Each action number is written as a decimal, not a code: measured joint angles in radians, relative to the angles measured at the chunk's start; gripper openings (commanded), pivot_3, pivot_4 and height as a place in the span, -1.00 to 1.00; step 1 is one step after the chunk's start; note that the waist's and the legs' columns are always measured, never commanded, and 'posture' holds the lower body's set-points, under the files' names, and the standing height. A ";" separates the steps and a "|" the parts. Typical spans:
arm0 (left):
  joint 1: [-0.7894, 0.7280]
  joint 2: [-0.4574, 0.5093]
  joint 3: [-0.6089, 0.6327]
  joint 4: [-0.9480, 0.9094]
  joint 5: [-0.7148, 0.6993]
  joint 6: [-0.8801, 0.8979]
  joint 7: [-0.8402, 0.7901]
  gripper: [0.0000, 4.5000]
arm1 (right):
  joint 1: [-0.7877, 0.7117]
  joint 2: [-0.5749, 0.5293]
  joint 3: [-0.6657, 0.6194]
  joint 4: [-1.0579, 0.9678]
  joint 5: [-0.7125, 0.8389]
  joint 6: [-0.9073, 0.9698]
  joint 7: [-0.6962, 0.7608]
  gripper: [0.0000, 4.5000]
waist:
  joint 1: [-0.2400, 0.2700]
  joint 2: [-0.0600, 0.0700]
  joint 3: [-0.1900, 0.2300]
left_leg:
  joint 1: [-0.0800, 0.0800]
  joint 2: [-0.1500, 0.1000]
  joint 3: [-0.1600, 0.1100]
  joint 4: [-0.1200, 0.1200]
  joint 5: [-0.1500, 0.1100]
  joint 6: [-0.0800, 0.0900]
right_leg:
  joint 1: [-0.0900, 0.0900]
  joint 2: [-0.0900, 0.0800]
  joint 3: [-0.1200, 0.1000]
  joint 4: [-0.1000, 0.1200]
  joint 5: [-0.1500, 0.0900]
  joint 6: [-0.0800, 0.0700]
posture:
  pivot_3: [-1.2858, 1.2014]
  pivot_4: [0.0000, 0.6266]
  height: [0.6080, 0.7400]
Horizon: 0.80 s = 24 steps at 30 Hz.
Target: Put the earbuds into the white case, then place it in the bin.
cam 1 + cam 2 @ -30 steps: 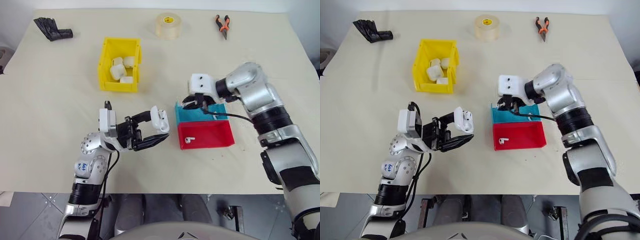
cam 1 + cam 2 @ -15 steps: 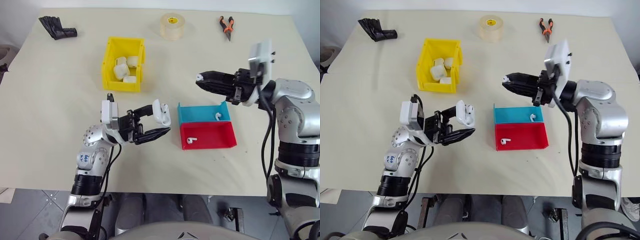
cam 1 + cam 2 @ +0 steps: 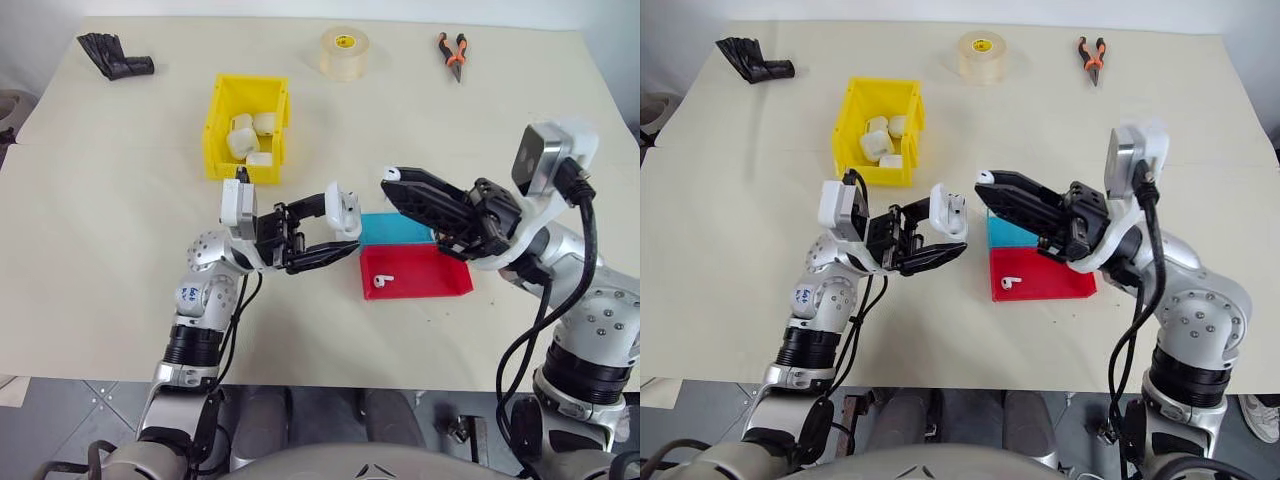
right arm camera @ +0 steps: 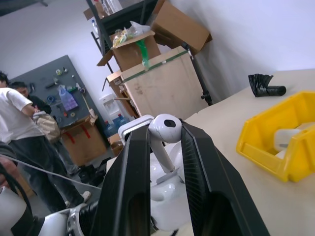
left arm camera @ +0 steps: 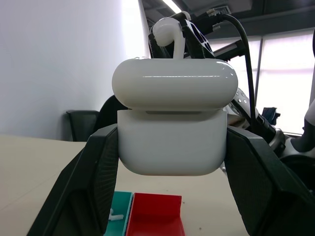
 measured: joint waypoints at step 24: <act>-0.002 -0.023 -0.010 0.005 0.027 0.023 0.009 0.24 | 0.170 -0.040 0.181 -0.026 -0.175 -0.269 0.076 -0.62 | 0.001 0.000 0.000 | 0.000 -0.001 0.000 0.000 0.000 0.001 | 0.001 0.000 0.000 -0.001 0.000 0.000 | 0.03 -0.52 1.00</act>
